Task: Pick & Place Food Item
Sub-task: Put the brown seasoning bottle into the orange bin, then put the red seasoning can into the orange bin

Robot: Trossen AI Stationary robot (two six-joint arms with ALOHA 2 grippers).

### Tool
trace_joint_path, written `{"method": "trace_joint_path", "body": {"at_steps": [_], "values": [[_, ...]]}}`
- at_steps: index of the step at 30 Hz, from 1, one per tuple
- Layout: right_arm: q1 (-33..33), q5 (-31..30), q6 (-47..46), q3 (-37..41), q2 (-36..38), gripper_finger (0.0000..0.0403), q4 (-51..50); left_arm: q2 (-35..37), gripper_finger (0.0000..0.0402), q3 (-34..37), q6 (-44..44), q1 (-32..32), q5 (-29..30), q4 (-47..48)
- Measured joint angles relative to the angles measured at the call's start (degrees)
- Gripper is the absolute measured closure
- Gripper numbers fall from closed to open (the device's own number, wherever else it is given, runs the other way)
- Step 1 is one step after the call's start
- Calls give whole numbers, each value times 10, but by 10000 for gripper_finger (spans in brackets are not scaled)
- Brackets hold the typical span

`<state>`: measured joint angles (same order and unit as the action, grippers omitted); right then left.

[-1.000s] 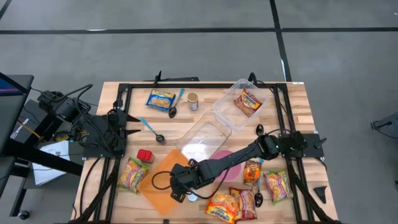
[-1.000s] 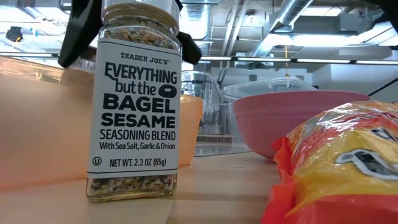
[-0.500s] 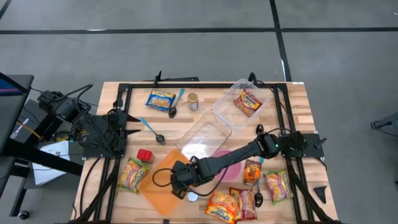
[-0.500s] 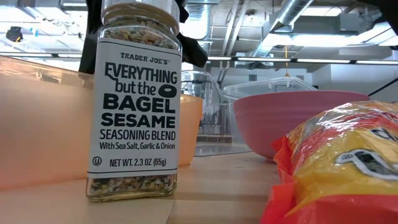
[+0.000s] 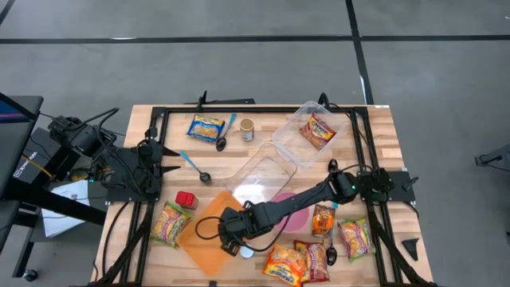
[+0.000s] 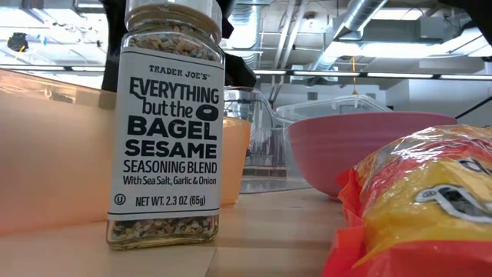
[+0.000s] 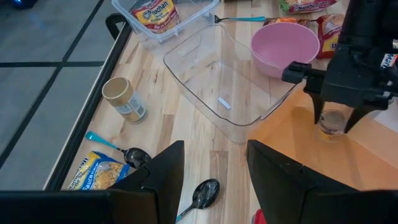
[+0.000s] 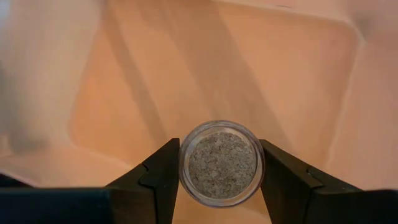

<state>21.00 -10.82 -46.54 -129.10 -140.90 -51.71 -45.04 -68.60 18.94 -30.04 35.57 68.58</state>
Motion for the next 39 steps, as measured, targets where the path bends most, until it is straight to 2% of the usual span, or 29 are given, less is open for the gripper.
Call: {"method": "trace_joint_path", "body": {"at_steps": [10,16,19,27,34,39], "values": [[-1,3,0,0,0,226,-1,0,234,0,0,0,0,0],[-2,3,-17,0,0,103,-10,0,234,0,0,0,0,0],[-2,2,-26,0,0,77,-10,0,234,0,0,0,0,0],[-2,3,-39,-14,0,89,-13,0,234,0,0,0,0,0],[-2,3,-34,-59,0,97,-19,0,234,0,0,0,0,0],[-2,-4,-35,-56,40,97,-10,0,234,0,6,0,-1,0]]}}
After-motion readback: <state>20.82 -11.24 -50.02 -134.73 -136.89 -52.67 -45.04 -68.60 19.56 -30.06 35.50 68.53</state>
